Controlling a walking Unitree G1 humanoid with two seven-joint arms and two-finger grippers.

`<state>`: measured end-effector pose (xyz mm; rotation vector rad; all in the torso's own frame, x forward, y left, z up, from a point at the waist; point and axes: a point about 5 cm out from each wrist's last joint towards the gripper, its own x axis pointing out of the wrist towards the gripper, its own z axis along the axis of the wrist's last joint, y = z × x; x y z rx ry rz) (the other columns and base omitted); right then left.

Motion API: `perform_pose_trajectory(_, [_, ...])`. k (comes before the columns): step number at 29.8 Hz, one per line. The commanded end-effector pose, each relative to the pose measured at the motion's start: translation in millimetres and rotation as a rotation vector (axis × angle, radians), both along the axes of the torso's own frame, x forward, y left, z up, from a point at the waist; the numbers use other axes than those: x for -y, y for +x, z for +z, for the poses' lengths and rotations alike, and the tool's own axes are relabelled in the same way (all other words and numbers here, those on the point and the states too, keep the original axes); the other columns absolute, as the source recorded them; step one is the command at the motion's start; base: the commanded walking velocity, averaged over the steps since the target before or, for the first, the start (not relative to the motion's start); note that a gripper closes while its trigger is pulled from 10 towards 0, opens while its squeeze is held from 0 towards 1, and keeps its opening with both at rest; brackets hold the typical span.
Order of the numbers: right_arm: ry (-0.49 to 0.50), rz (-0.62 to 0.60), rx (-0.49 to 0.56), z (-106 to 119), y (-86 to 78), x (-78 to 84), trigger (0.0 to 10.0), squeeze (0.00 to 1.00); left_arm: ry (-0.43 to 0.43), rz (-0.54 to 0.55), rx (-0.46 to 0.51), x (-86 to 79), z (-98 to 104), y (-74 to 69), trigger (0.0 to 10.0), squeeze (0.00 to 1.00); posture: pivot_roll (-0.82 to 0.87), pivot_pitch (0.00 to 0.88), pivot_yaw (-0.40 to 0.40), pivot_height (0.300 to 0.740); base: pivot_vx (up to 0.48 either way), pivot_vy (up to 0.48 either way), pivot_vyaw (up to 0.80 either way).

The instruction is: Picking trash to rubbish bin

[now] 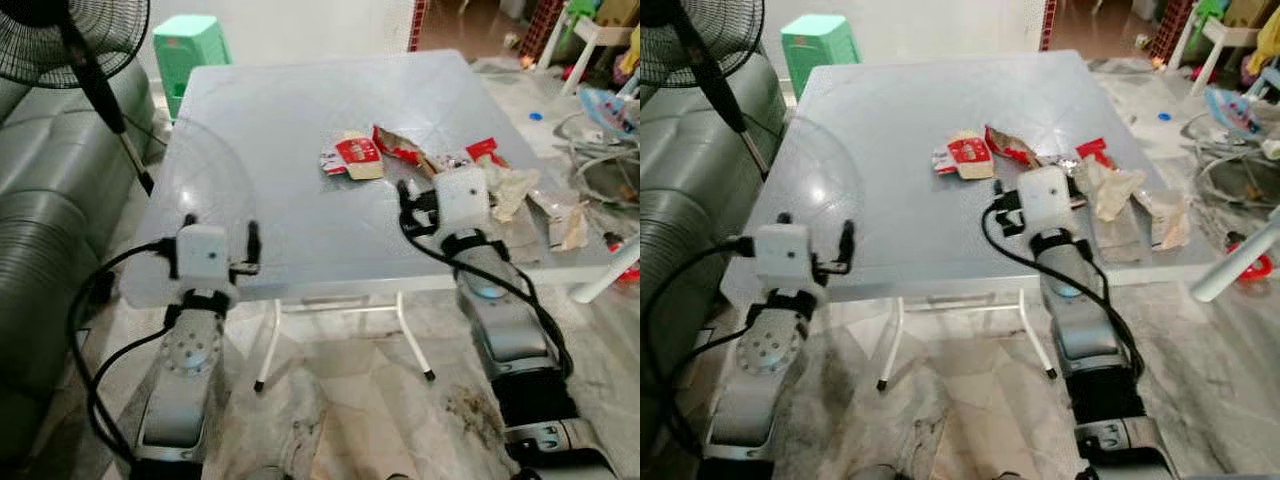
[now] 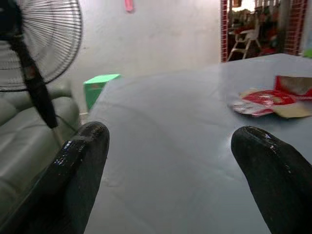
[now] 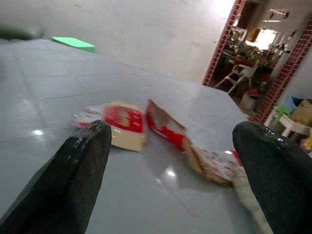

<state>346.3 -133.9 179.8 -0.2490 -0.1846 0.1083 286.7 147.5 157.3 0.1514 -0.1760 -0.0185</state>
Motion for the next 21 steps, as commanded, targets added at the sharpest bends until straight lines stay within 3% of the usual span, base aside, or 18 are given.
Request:
perform_pose_trajectory(1, [-0.004,0.004,0.000,1,0.8,-4.0,10.0,0.00,-0.009,0.004,0.004,-3.3,3,6.0,10.0,0.00,0.04,0.051,-0.013,0.740,0.000,0.000,-0.79])
perform_pose_trajectory(9, [-0.006,-0.008,0.008,3,2.4,-4.9,10.0,0.00,-0.013,0.044,0.024,-13.4,9,13.1,10.0,0.00,0.04,0.047,-0.008,0.740,0.000,0.000,-0.79])
perform_pose_trajectory(15, [-0.006,-0.038,0.013,3,2.3,-5.2,10.0,0.00,0.083,0.069,0.075,-21.2,17,18.8,10.0,0.00,0.05,0.045,0.010,0.740,0.000,0.000,-0.78])
perform_pose_trajectory(21, [-0.004,-0.048,0.014,2,1.6,-7.5,10.0,0.00,0.044,0.111,0.072,-31.9,21,24.0,10.0,0.00,0.05,0.048,0.022,0.740,0.000,0.000,-0.78])
